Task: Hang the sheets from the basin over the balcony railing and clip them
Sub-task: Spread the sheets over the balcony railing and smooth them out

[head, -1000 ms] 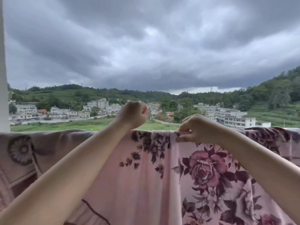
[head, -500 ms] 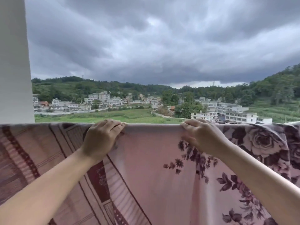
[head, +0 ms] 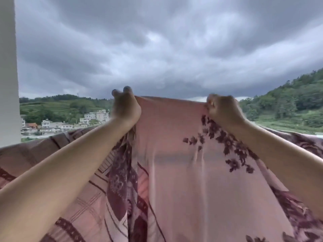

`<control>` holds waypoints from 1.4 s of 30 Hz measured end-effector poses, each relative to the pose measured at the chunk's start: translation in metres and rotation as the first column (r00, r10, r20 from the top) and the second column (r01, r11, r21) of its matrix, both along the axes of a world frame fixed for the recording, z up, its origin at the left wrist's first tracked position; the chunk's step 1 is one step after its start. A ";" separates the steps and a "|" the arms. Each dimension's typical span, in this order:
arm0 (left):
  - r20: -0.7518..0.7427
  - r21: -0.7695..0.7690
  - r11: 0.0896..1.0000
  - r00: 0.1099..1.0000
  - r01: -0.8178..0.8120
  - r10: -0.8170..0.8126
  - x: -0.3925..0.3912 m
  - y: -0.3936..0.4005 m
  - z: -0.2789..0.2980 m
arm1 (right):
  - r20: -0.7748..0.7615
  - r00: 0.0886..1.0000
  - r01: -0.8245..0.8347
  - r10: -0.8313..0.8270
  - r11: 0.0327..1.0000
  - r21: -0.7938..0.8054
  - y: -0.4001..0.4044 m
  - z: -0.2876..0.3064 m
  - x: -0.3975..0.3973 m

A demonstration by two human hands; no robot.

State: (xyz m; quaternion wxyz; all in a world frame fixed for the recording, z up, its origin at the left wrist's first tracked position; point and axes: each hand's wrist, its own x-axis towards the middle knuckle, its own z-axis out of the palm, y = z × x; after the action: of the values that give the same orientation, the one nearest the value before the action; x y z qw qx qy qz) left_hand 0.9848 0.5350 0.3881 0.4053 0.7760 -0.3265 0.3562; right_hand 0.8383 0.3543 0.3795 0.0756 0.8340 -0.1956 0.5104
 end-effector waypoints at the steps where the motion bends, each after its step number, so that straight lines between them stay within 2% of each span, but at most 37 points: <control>1: 0.033 -0.019 1.000 0.999 -0.001 0.002 0.010 -0.009 0.015 | 0.085 0.996 0.016 -0.020 0.999 0.043 -0.005 0.022 0.014; 3: 0.161 0.046 0.999 0.987 -0.009 0.001 0.038 -0.028 0.037 | 0.153 0.984 0.070 -0.087 0.991 0.115 -0.020 0.053 0.037; 4: 0.220 0.152 0.988 0.975 -0.031 -0.003 0.057 -0.037 0.042 | 0.098 0.989 0.092 -0.107 0.985 0.149 -0.027 0.060 0.048; 5: 0.255 0.330 0.941 0.967 -0.082 -0.005 0.075 -0.045 0.040 | -0.045 0.994 0.107 -0.100 0.979 0.176 -0.033 0.060 0.058; 6: 0.227 0.544 0.833 0.974 -0.105 -0.025 0.091 -0.050 0.031 | -0.262 0.962 0.129 -0.076 0.973 0.191 -0.038 0.052 0.065; 7: 0.130 0.745 0.664 0.991 -0.072 -0.038 0.101 -0.051 0.016 | -0.493 0.869 0.162 -0.032 0.961 0.223 -0.036 0.038 0.068; 8: -0.018 0.890 0.455 1.000 0.015 0.002 0.106 -0.048 -0.001 | -0.690 0.723 0.225 0.027 0.936 0.271 -0.029 0.023 0.069; 9: -0.164 0.952 0.273 0.984 0.138 0.074 0.107 -0.046 -0.014 | -0.808 0.576 0.299 0.126 0.887 0.352 -0.022 0.009 0.068; 10: -0.283 0.949 0.186 0.949 0.255 0.141 0.105 -0.040 -0.023 | -0.847 0.476 0.354 0.237 0.830 0.430 -0.013 -0.003 0.067; 11: -0.359 0.927 0.176 0.921 0.332 0.153 0.100 -0.034 -0.027 | -0.835 0.447 0.342 0.321 0.801 0.491 -0.005 -0.013 0.066; 12: -0.369 0.912 0.221 0.926 0.344 0.083 0.094 -0.028 -0.025 | -0.799 0.469 0.270 0.377 0.800 0.536 0.003 -0.018 0.065; 15: -0.176 0.834 0.496 0.968 0.242 -0.176 0.076 -0.005 -0.015 | -0.547 0.612 -0.112 0.571 0.747 0.655 0.035 -0.029 0.065; 17: -0.120 0.757 0.605 0.963 0.247 -0.243 0.073 0.020 -0.021 | -0.431 0.630 -0.262 0.646 0.699 0.666 0.058 -0.038 0.064; 20: 0.035 0.626 0.766 0.975 0.150 -0.220 0.080 0.071 -0.040 | -0.306 0.717 -0.305 0.626 0.677 0.670 0.074 -0.045 0.058; 21: 0.082 0.567 0.815 0.976 0.119 -0.200 0.082 0.094 -0.049 | -0.270 0.765 -0.320 0.585 0.709 0.629 0.081 -0.045 0.055; 23: 0.186 0.439 0.895 0.967 0.079 -0.176 0.084 0.143 -0.070 | -0.244 0.864 -0.291 0.441 0.832 0.473 0.103 -0.048 0.053; 25: 0.320 0.372 0.928 0.941 -0.016 -0.112 0.086 0.189 -0.094 | -0.212 0.908 -0.281 0.361 0.901 0.329 0.139 -0.053 0.058; 27: 0.359 0.365 0.921 0.933 -0.138 -0.002 0.096 0.225 -0.120 | -0.291 0.887 -0.335 0.359 0.933 0.131 0.184 -0.059 0.072; 30: 0.235 0.388 0.901 0.966 -0.192 0.105 0.113 0.260 -0.150 | -0.463 0.839 -0.344 0.285 0.938 -0.045 0.233 -0.071 0.107; 33: 0.043 0.378 0.910 0.985 -0.173 0.169 0.123 0.278 -0.157 | -0.420 0.868 -0.365 0.263 0.913 -0.182 0.250 -0.075 0.132; 35: 0.002 0.324 0.933 0.986 -0.156 0.164 0.128 0.279 -0.159 | -0.411 0.860 -0.412 0.302 0.886 -0.212 0.247 -0.074 0.138; 37: 0.058 0.247 0.963 0.993 -0.110 0.098 0.135 0.278 -0.154 | -0.403 0.845 -0.444 0.352 0.881 -0.161 0.240 -0.074 0.139; 40: 0.345 0.264 0.952 0.937 -0.157 0.059 0.154 0.279 -0.136 | -0.333 0.856 -0.437 0.396 0.898 -0.054 0.235 -0.075 0.139; 42: 0.446 0.336 0.933 0.894 -0.128 -0.038 0.164 0.285 -0.120 | -0.297 0.862 -0.441 0.410 0.897 -0.041 0.231 -0.076 0.142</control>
State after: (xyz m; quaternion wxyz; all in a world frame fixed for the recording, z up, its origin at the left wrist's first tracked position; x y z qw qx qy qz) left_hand 1.1484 0.8204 0.2677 0.1638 0.7415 -0.4515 0.4685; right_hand 0.9798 0.5856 0.3033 0.0327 0.9150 0.0340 0.4008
